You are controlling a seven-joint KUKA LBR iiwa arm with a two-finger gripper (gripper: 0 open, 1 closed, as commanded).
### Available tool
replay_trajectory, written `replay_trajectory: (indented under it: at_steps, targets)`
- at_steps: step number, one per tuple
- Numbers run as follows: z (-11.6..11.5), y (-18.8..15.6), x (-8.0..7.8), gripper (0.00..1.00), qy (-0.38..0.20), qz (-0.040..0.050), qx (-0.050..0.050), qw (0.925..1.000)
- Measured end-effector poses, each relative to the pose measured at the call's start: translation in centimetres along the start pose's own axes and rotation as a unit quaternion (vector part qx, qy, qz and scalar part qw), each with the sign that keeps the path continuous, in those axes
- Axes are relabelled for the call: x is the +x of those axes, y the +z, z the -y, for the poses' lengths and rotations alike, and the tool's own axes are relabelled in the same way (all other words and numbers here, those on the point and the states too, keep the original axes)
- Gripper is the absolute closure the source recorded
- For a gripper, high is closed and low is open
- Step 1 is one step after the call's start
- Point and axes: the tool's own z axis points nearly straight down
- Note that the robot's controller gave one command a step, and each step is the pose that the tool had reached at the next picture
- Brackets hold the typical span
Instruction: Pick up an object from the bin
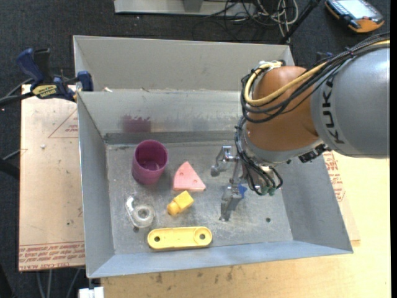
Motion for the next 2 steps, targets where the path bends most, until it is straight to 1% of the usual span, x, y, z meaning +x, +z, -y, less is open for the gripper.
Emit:
replay_trajectory:
  at_steps: [2]
  targets:
    - [0.00,0.00,0.00,0.00,0.000,0.0000,0.000,1.0000]
